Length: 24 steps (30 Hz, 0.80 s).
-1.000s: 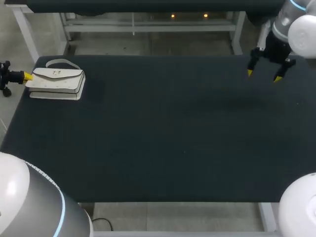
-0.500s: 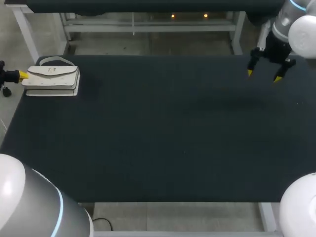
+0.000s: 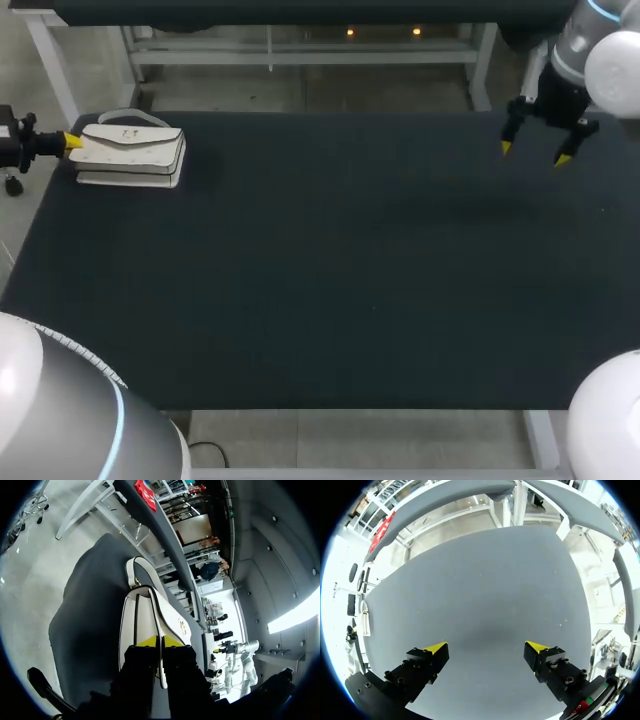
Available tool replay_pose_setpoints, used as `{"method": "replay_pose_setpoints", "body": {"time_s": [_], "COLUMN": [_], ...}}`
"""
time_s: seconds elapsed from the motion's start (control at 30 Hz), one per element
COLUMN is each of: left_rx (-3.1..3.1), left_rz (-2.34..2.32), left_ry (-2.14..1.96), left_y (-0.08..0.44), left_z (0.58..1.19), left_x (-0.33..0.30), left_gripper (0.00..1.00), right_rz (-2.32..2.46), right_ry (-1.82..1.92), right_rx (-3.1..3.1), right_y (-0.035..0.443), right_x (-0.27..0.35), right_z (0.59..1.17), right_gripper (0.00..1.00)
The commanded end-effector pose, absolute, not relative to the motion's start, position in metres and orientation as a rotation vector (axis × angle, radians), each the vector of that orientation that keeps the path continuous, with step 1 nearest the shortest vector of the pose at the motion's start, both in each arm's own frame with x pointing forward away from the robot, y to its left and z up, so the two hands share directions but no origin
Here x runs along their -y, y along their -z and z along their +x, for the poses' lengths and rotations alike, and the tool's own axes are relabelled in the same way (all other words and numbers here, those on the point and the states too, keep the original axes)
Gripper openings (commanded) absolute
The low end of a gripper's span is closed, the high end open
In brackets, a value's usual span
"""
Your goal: Pick up the bag, open it, inspect its contents, close it, and place it on the opposite side
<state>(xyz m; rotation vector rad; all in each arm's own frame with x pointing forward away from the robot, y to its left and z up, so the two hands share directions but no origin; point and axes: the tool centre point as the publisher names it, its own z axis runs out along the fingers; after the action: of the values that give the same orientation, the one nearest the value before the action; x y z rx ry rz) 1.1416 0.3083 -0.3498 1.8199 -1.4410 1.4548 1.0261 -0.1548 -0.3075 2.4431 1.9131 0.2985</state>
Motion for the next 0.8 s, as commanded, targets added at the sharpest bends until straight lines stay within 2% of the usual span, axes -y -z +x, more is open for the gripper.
{"method": "replay_pose_setpoints", "body": {"time_s": [0.03,0.8], "left_rx": [1.465,1.395], "left_rz": [1.749,1.826], "left_ry": [-1.385,-1.425], "left_y": [0.353,0.353], "left_z": [1.157,1.162], "left_x": [-0.314,-0.350], "left_gripper": [0.00,0.00], "right_rz": [2.443,2.443], "right_ry": [-0.295,-0.295], "right_rx": [-1.910,-1.910], "right_y": [0.307,0.307], "right_x": [0.155,0.155], "right_z": [1.026,1.026], "right_gripper": [1.00,1.00]}}
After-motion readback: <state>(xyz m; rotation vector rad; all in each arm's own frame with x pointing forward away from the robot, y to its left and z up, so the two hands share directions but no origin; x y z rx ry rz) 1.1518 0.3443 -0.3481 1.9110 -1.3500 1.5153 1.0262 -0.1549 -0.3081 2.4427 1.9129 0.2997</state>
